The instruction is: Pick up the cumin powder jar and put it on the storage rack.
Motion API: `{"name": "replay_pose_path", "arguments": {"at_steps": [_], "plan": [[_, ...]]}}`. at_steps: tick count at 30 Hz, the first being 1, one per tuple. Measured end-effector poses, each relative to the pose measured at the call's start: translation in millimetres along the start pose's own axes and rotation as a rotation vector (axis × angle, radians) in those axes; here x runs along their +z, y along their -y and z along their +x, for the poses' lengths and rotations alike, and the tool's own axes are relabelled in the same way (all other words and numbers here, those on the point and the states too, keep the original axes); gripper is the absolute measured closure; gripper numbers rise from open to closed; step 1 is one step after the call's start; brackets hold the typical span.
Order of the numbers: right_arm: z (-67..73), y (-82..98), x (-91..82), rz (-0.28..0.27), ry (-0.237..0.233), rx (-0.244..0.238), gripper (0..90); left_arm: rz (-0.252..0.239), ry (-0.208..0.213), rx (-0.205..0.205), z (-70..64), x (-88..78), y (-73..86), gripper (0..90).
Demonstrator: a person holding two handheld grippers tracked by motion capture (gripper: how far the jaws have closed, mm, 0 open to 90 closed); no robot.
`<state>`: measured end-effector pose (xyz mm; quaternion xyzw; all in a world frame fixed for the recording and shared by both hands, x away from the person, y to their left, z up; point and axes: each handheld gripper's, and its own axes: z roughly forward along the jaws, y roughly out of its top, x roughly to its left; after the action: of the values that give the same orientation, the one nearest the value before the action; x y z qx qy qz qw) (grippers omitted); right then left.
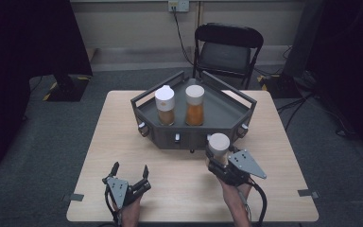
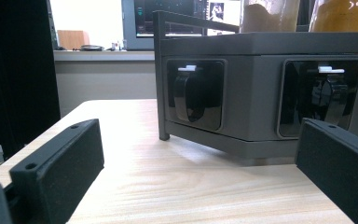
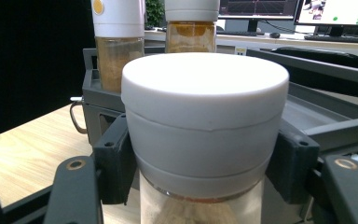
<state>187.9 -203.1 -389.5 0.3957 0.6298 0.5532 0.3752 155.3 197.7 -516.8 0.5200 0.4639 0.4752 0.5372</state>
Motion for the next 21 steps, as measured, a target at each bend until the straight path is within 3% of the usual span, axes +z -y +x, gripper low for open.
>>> {"name": "replay_pose_path", "arguments": {"at_steps": [21], "plan": [[-7.8,-23.3,5.5,-0.014,-0.021,-0.015,34.0,0.000,0.000,0.000,0.0,0.0,0.0,0.7]]}}
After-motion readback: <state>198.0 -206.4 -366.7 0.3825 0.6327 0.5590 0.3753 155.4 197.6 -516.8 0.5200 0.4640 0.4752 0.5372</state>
